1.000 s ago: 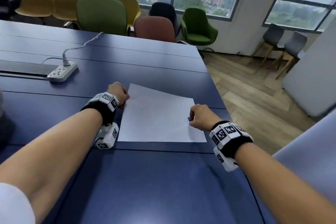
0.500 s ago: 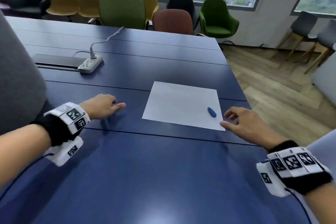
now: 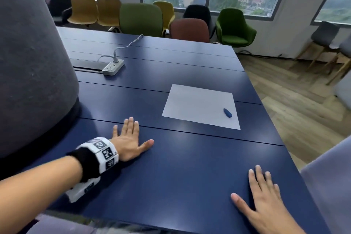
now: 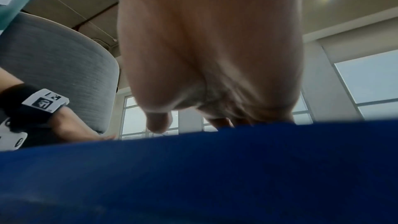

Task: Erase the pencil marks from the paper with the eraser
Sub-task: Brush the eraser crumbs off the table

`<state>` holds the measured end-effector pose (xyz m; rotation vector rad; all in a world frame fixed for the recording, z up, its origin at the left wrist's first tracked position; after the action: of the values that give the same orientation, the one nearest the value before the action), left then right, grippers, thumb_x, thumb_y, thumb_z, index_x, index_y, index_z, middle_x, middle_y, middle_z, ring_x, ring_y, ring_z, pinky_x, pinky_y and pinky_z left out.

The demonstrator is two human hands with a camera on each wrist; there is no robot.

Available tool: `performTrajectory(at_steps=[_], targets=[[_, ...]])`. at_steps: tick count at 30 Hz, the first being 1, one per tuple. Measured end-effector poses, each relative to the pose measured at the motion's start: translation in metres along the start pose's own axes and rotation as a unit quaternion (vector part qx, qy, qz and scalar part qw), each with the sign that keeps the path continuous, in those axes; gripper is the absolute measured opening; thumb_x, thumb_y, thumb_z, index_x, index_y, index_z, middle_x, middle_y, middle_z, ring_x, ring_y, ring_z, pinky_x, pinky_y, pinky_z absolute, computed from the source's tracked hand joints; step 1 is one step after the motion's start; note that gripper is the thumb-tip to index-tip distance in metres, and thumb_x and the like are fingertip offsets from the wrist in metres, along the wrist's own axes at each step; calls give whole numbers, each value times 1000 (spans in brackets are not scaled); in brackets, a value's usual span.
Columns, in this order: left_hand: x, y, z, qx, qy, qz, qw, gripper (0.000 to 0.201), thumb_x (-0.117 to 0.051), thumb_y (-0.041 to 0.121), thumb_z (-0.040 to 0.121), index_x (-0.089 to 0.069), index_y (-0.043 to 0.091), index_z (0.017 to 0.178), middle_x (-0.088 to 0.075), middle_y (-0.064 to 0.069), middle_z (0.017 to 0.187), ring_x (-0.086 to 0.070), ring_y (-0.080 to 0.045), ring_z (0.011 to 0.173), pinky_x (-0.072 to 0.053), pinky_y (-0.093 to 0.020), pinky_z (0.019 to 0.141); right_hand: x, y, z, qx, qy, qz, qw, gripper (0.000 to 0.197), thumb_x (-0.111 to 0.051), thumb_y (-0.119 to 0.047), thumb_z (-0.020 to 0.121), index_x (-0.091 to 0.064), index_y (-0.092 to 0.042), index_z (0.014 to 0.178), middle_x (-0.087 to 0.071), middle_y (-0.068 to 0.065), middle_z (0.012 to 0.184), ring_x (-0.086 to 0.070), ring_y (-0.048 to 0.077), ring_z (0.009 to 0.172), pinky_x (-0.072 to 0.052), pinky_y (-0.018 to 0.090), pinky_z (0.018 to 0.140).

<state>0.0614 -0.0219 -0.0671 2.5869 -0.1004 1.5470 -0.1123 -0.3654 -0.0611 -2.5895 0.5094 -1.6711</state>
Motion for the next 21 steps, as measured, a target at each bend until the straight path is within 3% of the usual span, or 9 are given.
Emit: performTrajectory(at_steps=[2,5,9,11,12,14,15,19,21], targets=[[0,31,-4,-20,3,9,1000,103,-14,78,87,23,5,149,34,-13,154,32,-23,142,16,-51,116,-4,-3,-1,-25,-14,-13,1000,155,40,-88,14,25,-11,148,46,0,138,29,27,144,10,42,119],[-7,82,-9,-78,-2,26,997,103,-14,79,87,23,6,149,35,-13,154,34,-23,141,16,-51,116,-5,-9,-3,-40,-35,-22,998,150,42,-86,14,31,-9,143,48,2,137,30,28,144,12,44,119],[-21,160,-29,-193,-53,23,980,98,-13,77,89,23,9,149,36,-9,153,37,-18,139,19,-50,115,-7,-9,-1,-38,22,-36,998,137,42,-86,18,37,-10,132,48,0,138,35,18,139,17,42,116],[-21,181,-39,-246,-88,-1,965,92,-12,74,91,22,12,150,34,-5,155,34,-13,140,17,-46,117,-12,-6,6,-27,59,-24,998,137,37,-90,30,27,-9,140,39,1,145,33,12,140,17,38,114],[-17,180,-39,-255,-92,-19,962,90,-13,71,93,23,12,150,34,-4,155,33,-12,140,16,-43,118,-19,1,9,-27,57,-38,997,137,27,-93,45,10,-5,148,24,5,154,27,11,143,14,36,114],[-3,150,-32,-211,-61,-53,974,88,-14,68,94,23,11,150,34,-4,155,31,-14,142,14,-41,119,-27,10,13,-13,107,-30,994,120,-2,-88,77,-36,6,143,-24,17,155,11,10,148,3,35,113],[3,123,-25,-167,-34,-62,983,89,-13,68,94,23,10,150,35,-5,155,30,-16,142,13,-41,119,-29,10,15,-7,136,-32,990,110,-11,-82,83,-47,7,136,-38,20,149,9,12,149,-1,36,113],[5,2,-12,34,11,-32,999,96,-12,72,89,22,6,150,33,-9,155,29,-20,144,12,-45,119,-29,7,16,16,217,-52,975,108,-18,-81,84,-51,9,132,-46,23,143,9,17,150,-3,42,114],[-1,-20,-14,65,2,-18,998,97,-13,73,89,22,6,149,33,-11,156,28,-22,144,11,-47,118,-27,6,16,14,233,-55,971,109,-19,-82,83,-51,9,132,-46,23,144,10,18,150,-4,44,113]])
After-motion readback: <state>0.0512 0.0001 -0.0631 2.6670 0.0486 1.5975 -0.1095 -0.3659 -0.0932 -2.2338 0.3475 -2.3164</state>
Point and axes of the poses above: each hand's wrist, its own z-axis towards the middle knuckle, its own x-axis out of the back of the hand, y = z × x, the point moved 6 cm from there along z, towards the middle knuckle
